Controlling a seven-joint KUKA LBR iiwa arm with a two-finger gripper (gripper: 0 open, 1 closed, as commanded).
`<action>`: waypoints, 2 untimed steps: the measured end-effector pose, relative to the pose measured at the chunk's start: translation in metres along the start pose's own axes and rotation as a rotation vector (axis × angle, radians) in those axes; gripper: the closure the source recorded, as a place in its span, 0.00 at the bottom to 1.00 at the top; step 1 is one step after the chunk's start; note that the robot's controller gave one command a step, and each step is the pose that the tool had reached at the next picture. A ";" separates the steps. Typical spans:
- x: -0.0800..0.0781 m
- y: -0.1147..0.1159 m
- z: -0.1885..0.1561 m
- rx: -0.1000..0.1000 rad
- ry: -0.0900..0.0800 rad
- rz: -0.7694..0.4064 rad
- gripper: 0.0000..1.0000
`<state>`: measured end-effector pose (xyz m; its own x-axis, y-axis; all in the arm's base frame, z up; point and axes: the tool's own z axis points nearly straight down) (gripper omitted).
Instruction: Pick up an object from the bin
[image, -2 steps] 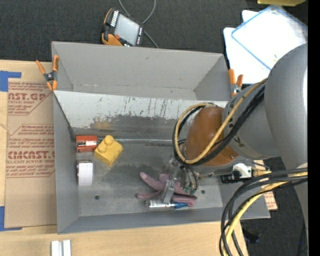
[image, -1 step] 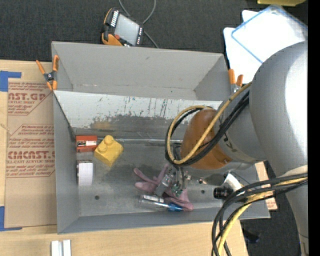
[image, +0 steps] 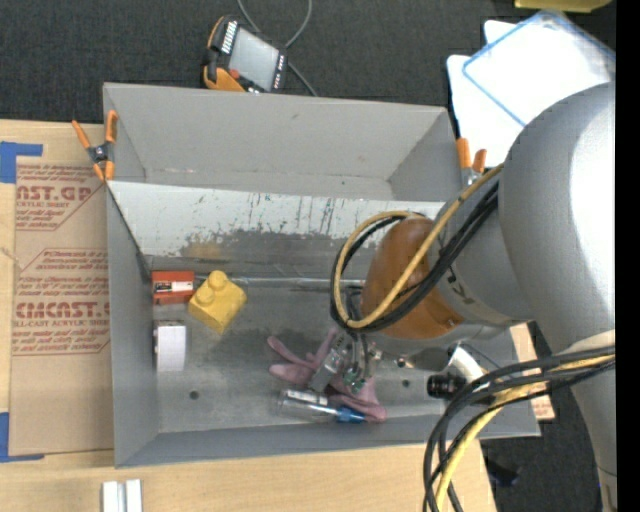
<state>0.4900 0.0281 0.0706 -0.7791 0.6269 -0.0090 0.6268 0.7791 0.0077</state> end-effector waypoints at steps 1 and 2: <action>0.002 -0.002 -0.031 0.006 0.007 0.000 1.00; 0.002 -0.001 -0.059 0.006 0.007 -0.001 1.00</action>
Offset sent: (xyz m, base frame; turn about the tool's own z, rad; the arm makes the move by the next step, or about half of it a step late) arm -0.0033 -0.0001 0.0797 -0.0001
